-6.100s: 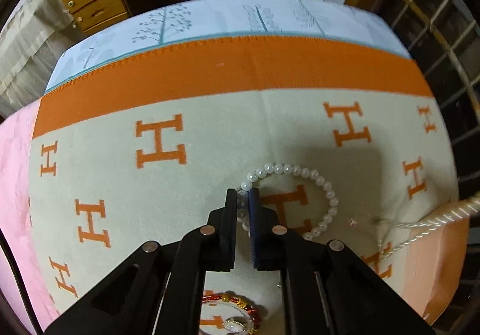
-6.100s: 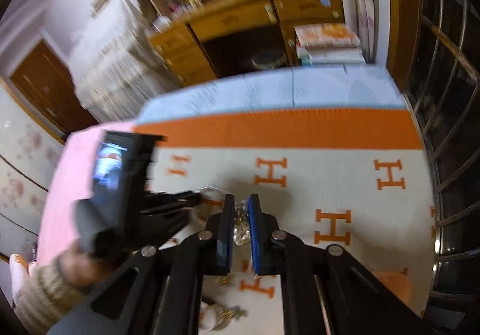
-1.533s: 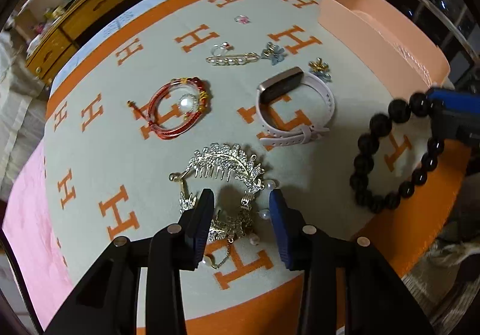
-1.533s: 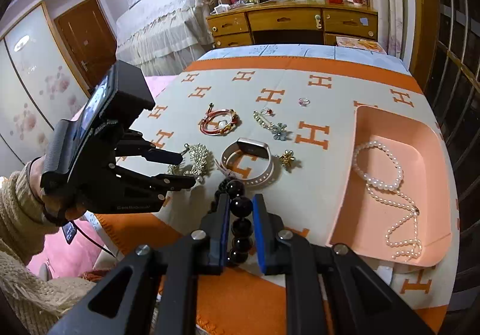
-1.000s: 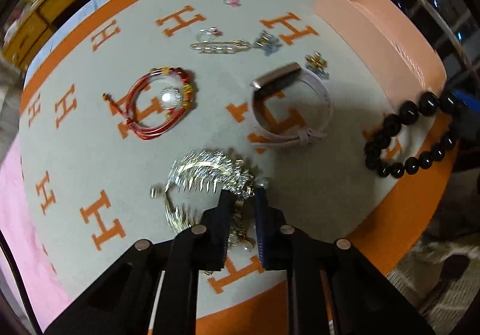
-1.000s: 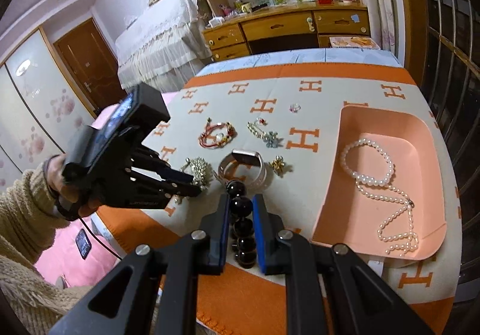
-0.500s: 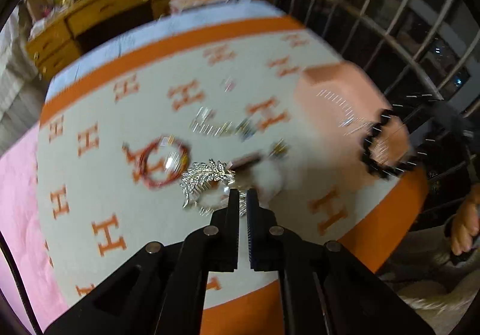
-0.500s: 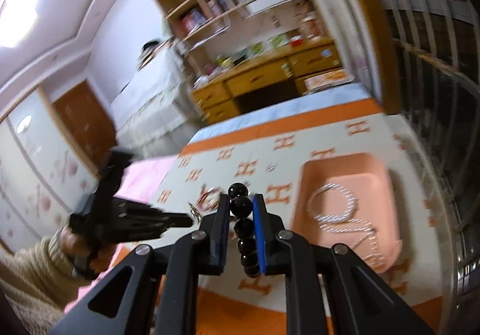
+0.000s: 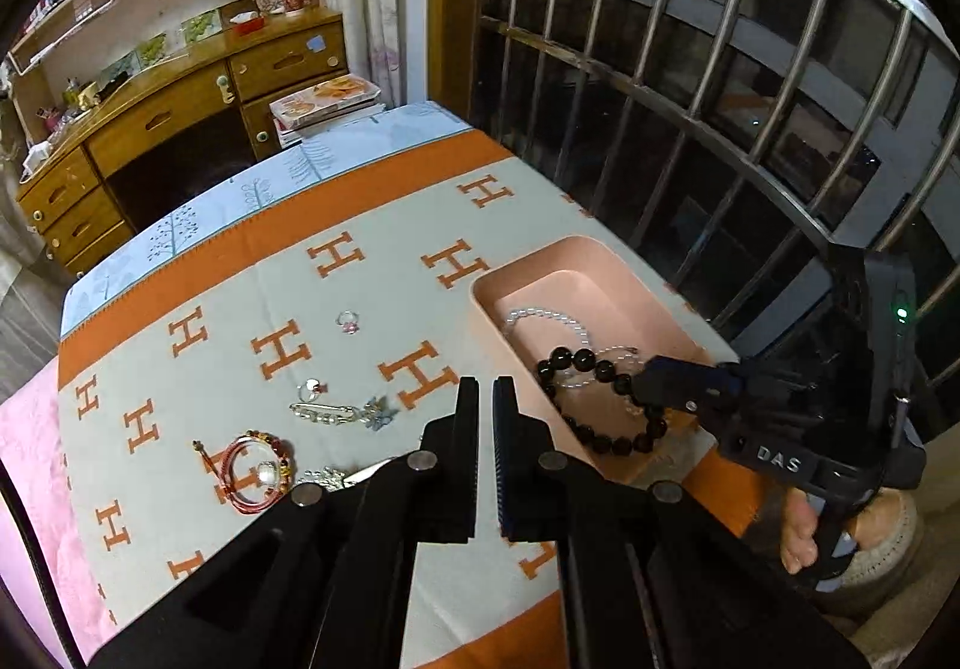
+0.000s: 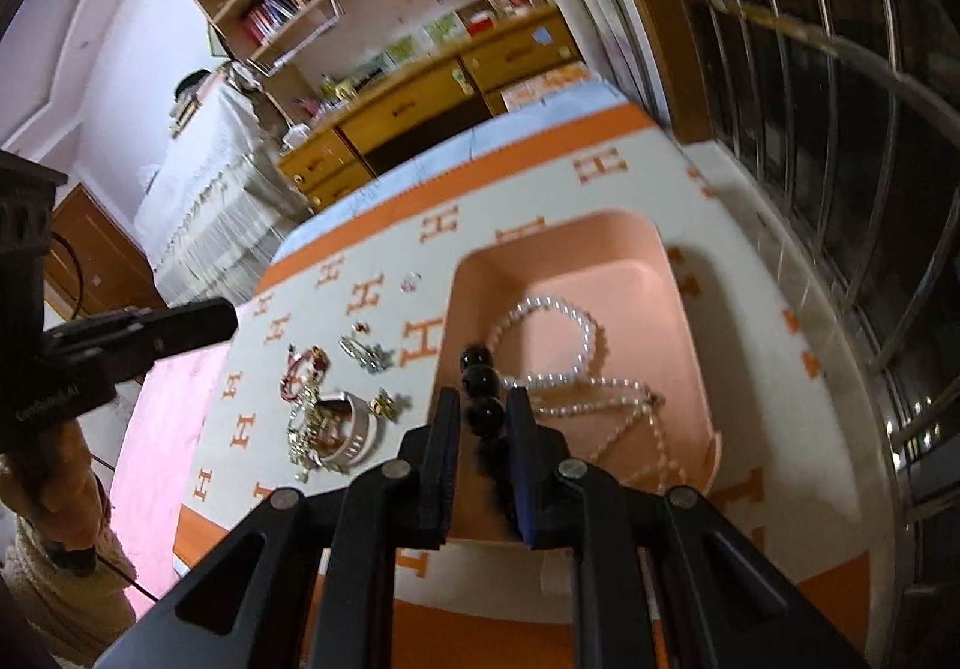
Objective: Organize jewelry
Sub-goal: 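Carry the black bead bracelet into the pink box and open the right tool, then grasp the red string bracelet with the left tool while the right tool grasps the white-band watch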
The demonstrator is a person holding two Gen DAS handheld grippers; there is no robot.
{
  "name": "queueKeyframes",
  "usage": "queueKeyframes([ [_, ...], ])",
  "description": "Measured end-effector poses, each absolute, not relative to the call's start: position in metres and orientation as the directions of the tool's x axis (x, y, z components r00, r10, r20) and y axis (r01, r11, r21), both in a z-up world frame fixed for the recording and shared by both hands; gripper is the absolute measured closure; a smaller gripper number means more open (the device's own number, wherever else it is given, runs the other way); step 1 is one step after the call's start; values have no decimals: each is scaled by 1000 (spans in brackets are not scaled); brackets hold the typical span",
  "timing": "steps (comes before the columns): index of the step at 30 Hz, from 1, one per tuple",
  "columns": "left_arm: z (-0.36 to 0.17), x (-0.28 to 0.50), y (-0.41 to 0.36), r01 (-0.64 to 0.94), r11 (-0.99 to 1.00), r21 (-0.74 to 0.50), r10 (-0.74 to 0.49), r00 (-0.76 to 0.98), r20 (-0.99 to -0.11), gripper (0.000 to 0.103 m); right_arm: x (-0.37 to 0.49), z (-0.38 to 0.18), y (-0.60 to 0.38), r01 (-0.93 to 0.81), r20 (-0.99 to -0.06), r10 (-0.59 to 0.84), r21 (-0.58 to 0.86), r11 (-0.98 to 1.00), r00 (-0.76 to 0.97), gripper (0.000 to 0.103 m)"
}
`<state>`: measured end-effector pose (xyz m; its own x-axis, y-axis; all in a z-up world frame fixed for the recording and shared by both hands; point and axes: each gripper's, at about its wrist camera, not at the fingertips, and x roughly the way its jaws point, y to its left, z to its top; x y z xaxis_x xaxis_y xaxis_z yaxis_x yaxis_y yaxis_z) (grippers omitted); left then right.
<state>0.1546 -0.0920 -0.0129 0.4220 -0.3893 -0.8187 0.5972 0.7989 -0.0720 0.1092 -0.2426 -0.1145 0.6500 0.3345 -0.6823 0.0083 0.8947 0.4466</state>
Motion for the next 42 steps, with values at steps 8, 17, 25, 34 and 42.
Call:
queueKeyframes([
  [8,-42,167,-75,525,850,-48,-309,421,-853,86,104,-113,-233,-34,-672,354,440,897,650,83],
  [17,-57,178,-30,415,905,-92,-278,413,-867,86,104,-103,-209,-109,-657,407,446,888,635,79],
  [25,-60,188,24,279,958,-71,-199,464,-863,63,118,-105,-179,-148,-682,449,453,879,577,69],
  [34,-83,207,64,189,980,-65,-148,468,-871,60,145,-125,-137,-132,-761,445,438,889,472,69],
  [42,-116,229,63,281,960,-11,-138,436,-889,60,163,-149,-109,-117,-827,377,362,925,417,69],
])
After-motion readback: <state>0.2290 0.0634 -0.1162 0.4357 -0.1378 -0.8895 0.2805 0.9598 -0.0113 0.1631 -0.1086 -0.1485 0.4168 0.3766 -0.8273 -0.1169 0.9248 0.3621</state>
